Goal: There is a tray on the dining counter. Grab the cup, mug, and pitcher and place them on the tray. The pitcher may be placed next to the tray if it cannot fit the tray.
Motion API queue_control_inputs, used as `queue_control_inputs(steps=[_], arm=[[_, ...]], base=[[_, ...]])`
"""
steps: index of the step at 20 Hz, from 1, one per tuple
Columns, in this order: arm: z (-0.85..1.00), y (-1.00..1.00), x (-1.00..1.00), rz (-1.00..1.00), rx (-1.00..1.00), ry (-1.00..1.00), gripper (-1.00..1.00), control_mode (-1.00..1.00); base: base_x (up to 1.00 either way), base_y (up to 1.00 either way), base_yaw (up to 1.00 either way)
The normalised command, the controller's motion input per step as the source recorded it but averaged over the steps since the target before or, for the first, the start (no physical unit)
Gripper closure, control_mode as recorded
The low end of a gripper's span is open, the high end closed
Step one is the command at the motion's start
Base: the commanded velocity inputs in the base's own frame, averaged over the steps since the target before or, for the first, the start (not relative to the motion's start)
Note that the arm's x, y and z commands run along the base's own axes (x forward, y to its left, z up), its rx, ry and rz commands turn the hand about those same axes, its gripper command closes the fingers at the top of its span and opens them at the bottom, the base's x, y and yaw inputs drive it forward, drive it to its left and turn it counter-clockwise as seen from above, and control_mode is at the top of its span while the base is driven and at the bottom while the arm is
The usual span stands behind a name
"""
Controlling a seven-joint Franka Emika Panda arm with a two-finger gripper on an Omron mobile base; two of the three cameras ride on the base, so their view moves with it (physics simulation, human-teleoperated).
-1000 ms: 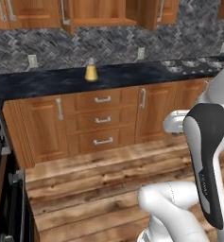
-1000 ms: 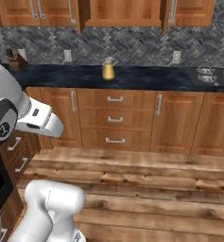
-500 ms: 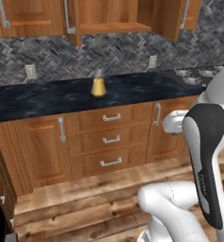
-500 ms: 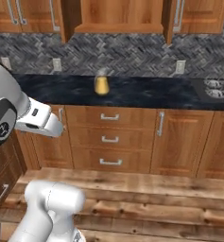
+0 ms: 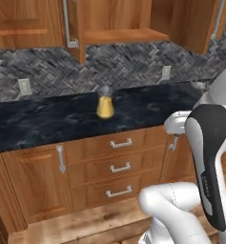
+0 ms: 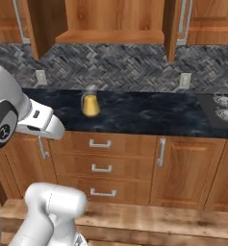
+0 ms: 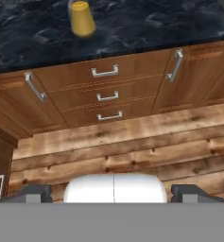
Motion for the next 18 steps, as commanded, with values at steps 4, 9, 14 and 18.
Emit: queue_control_inputs(steps=[4, 9, 14, 18], arm=[[0.00, 0.00, 0.00, 0.00, 0.00, 0.00, -1.00, 1.00], [0.00, 0.00, 0.00, 0.00, 0.00, 0.00, -1.00, 1.00], [0.00, 0.00, 0.00, 0.00, 0.00, 0.00, -1.00, 1.00], [0.00, 0.00, 0.00, 0.00, 0.00, 0.00, -1.00, 1.00]], base=[[0.98, -0.33, 0.03], [0.82, -0.23, 0.03], [0.66, -0.06, 0.00], [0.44, -0.22, 0.06]])
